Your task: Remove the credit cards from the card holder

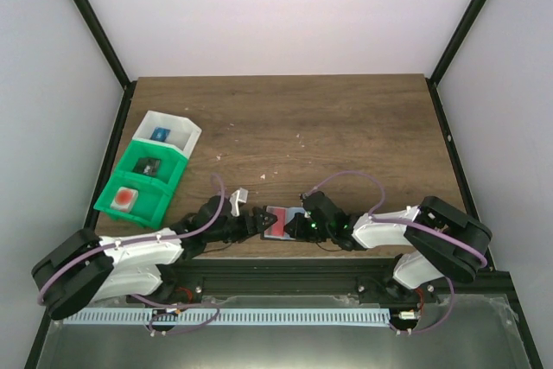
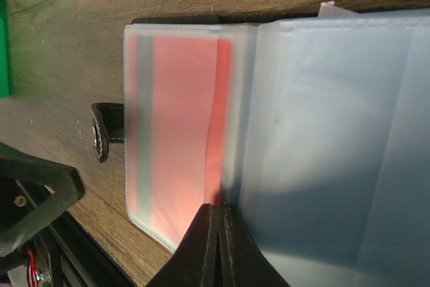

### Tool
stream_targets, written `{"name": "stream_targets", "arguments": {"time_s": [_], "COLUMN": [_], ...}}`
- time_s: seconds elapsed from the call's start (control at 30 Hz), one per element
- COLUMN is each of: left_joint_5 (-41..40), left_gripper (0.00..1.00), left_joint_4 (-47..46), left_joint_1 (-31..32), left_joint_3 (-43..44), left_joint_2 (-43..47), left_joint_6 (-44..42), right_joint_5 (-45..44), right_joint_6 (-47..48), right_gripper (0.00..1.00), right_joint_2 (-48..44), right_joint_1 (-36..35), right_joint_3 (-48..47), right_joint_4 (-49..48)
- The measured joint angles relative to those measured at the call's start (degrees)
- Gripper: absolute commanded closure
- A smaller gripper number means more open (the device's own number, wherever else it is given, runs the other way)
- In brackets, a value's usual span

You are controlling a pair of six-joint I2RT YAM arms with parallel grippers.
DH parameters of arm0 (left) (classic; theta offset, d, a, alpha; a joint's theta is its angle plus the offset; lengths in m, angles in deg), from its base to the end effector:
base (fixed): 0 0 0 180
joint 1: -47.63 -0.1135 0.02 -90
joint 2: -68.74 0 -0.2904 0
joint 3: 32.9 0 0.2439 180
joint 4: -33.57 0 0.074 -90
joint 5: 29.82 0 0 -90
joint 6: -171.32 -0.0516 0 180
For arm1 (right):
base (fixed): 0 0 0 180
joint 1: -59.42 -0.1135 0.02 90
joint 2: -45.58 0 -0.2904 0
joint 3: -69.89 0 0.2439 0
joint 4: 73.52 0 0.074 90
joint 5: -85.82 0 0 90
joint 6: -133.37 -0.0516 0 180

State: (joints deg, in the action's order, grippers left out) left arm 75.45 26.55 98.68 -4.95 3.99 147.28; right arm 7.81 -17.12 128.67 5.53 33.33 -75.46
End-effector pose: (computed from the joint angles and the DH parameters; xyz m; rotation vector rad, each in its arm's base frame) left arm 0.1144 -0.1632 0.1686 -0.1289 2.4512 -1.3815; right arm 0.1337 0.2014 0.1374 0.0366 2.6725 1.0910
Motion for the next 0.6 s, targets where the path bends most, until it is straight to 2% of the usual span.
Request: {"name": "stream_targets", "arguments": {"time_s": [0.27,0.6], "left_joint_5": [2.1,2.5], "left_gripper": [0.12,0.12], "left_joint_4": [-1.9,-3.7], "left_joint_1": [0.0,0.0], "left_joint_3": [0.0,0.0], "left_joint_2": [-6.9,-7.3], "left_joint_6": [-0.2,-0.3], "right_joint_5": [0.0,0.0], "right_joint_6": [0.0,0.0], "right_gripper": [1.0,0.99], "right_joint_2": [0.0,0.0], "right_joint_1": [0.0,0.0], "right_joint_3": [0.0,0.0], "right_joint_4": [0.0,0.0]}}
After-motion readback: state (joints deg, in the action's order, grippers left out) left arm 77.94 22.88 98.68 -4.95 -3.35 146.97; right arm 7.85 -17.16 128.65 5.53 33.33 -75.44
